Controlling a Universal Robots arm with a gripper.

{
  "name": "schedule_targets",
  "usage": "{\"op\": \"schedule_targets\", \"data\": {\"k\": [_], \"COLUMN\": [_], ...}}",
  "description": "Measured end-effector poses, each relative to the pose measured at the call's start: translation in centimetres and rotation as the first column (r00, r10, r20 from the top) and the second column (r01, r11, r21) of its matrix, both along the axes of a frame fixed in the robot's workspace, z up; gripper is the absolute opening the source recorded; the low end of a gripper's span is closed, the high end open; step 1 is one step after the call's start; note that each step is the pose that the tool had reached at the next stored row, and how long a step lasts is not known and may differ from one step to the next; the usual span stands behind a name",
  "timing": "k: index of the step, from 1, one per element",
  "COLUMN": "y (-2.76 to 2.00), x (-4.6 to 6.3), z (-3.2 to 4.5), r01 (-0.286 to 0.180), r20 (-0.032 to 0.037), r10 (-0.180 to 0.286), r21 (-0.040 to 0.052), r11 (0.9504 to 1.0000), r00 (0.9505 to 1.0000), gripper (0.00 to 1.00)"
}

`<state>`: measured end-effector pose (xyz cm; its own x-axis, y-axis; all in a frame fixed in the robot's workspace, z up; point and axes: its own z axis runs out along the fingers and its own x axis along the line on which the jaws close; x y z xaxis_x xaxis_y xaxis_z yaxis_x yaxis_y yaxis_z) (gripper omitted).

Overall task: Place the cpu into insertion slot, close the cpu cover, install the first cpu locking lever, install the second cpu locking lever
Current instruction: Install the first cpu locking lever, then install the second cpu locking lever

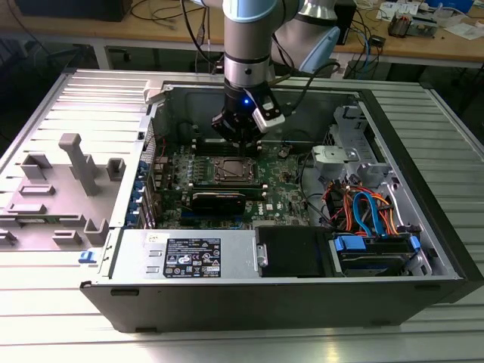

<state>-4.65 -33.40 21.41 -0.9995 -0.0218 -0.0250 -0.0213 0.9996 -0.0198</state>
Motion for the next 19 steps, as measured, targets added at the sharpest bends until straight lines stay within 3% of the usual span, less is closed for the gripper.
{"op": "schedule_targets", "data": {"k": [9,19], "y": [-0.04,-1.45], "x": [0.0,0.1], "z": [0.0,0.0], "r01": [0.0,0.0], "r20": [0.0,0.0001], "r10": [0.0,0.0], "r21": [0.0,0.0], "r11": [1.0,1.0], "r00": [1.0,1.0], "gripper": [0.11,0.11]}}
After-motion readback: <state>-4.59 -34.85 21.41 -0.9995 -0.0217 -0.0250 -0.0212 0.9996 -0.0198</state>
